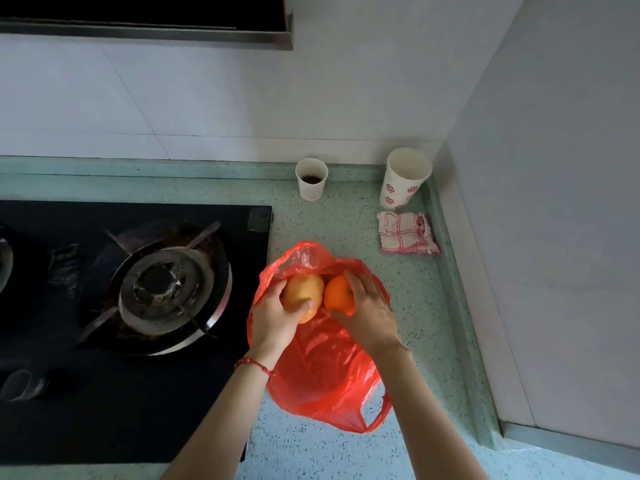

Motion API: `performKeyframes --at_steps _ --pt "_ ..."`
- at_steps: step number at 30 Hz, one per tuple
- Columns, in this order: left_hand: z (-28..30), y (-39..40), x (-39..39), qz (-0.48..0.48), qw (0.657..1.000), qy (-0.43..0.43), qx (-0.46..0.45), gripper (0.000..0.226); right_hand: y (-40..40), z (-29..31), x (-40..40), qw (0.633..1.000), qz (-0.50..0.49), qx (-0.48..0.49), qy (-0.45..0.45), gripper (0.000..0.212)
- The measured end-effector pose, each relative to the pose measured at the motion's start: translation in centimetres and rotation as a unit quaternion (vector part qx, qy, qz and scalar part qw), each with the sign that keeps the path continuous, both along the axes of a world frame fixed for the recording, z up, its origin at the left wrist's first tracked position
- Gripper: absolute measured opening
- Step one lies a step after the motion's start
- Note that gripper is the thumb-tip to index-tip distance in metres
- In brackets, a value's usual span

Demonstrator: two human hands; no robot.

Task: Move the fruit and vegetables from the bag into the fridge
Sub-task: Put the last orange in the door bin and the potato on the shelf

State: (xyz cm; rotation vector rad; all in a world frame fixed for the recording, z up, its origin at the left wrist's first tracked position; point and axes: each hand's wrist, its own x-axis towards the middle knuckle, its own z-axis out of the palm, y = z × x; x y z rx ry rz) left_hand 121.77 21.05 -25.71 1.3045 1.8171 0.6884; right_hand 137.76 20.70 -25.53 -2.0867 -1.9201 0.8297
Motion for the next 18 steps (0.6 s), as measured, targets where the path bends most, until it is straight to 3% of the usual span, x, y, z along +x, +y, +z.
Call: performKeyframes --at_steps 7,18 --pt "1.5 -0.9 -0.7 0.015 0.996 -0.09 0.008 0.06 -0.3 0.3 -0.4 1.0 -0.002 0.006 -0.006 0.08" --pt "4.3 -3.2 -1.4 -0.003 0.969 -0.246 0.008 0.029 -3.8 3.8 0.6 0.976 -0.13 0.057 0.162 0.083"
